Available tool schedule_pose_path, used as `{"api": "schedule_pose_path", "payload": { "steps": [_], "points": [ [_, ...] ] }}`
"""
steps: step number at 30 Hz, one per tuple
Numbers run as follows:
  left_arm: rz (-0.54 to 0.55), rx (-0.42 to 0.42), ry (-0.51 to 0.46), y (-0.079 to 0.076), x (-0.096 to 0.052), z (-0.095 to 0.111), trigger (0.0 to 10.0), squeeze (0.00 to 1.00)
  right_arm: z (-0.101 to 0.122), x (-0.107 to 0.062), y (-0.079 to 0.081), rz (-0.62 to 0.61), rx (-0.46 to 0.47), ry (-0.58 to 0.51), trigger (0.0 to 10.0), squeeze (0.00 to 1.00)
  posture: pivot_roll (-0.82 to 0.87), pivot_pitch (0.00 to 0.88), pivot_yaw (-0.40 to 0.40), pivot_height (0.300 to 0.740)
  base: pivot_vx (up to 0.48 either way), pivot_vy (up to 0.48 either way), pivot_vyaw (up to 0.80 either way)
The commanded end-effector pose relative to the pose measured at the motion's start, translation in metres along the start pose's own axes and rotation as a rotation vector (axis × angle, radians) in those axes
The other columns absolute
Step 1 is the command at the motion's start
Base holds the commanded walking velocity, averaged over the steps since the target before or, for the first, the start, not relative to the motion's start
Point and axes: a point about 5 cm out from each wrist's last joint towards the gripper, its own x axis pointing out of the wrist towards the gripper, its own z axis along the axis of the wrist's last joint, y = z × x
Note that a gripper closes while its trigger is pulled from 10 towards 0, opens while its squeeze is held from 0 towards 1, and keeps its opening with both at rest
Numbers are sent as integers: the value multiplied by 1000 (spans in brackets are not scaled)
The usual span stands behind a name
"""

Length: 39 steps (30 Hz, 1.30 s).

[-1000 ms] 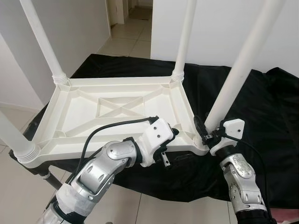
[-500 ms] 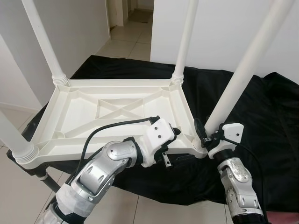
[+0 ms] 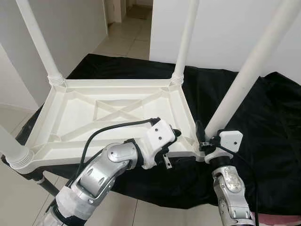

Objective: Building children table

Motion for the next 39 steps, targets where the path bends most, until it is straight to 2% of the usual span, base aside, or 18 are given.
{"api": "schedule_pose_path", "payload": {
  "steps": [1, 6, 7, 15, 17, 19, 22, 24, 26, 27, 30, 35, 39],
  "points": [
    [24, 3, 9, 1, -2, 0, 10000, 0, -27, -11, 11, 46, 18, 154, 10000, 0, -59, 0, -26, 740, 0, 0, 0],
    [22, 3, 9, 0, -1, 0, 10000, 0, -26, -7, 9, -28, 27, 188, 10000, 0, -61, 0, -27, 740, 0, 0, 0],
    [21, 2, 9, 0, -1, 0, 10000, 0, -27, -4, 9, -82, 32, 211, 10000, 0, -61, 0, -27, 740, 0, 0, 0],
    [21, 2, 9, 0, -1, 0, 10000, 0, -27, -4, 9, -82, 32, 211, 10000, 0, -61, 0, -27, 740, 0, 0, 0],
    [24, 2, 9, 0, -2, 0, 10000, 0, -25, 3, 12, -180, 86, 240, 10000, 0, -48, 0, -36, 740, 0, 0, 0],
    [27, 2, 10, 0, -2, 0, 10000, 0, -24, 5, 13, -229, 116, 249, 10000, 0, -47, 0, -37, 740, 0, 0, 0],
    [29, 1, 11, 0, -2, 0, 10000, 0, -25, 6, 13, -277, 151, 256, 10000, 0, -46, 0, -37, 740, 0, 0, 0],
    [29, 3, 10, 0, -2, 0, 10000, 0, -28, 3, 9, -370, 192, 270, 10000, 0, -45, 0, -38, 740, 0, 0, 0],
    [29, 3, 10, 0, -2, 0, 10000, 0, -28, 3, 9, -370, 192, 270, 10000, 0, -45, 0, -38, 740, 0, 0, 0],
    [31, 3, 11, 0, -3, 0, 10000, 0, -28, 1, 1, -455, 190, 269, 10000, 0, -44, 0, -38, 740, 0, 0, 0],
    [34, 2, 10, 1, -2, 0, 10000, 0, -27, 1, -4, -488, 149, 265, 10000, 0, -44, 0, -38, 740, 0, 0, 0],
    [34, 3, 10, 1, -3, 0, 10000, 0, -23, 2, -5, -463, 84, 252, 10000, 0, -42, 0, -37, 740, 0, 0, 0],
    [35, 3, 13, 1, -3, 0, 10000, 0, -22, 2, 1, -377, -18, 240, 10000, 0, -43, 0, -37, 740, 0, 0, 0]
  ]
}}
